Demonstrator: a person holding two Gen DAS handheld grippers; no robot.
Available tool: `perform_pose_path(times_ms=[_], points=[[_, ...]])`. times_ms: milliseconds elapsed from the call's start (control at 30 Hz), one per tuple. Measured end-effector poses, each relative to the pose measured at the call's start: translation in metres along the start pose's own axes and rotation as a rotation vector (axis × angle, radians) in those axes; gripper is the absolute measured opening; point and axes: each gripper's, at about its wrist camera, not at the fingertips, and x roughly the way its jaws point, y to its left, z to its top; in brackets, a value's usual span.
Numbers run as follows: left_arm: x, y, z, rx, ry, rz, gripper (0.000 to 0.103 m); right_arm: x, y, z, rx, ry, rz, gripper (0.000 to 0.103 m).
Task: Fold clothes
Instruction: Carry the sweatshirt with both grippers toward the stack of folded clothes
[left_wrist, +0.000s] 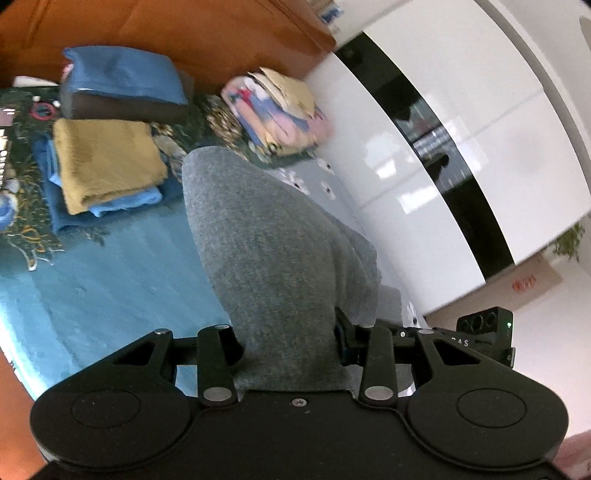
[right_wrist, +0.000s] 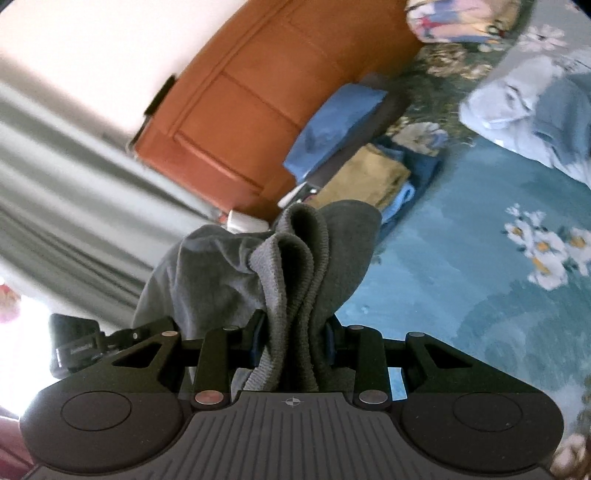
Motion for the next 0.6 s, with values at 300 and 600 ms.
perform_pose_path(times_ms=[300,600], points=[[0.007,0.048,0.043,-0.03,-0.007,0.017,0.037,0.058,0.008,0.036,-0.007,0.029,-0.029,0.028],[0.047,0.126,0.122,-0.054,0.044,0.008,0.037,0.139,-0.003,0.09,0.05,0.061,-0.077,0.028]])
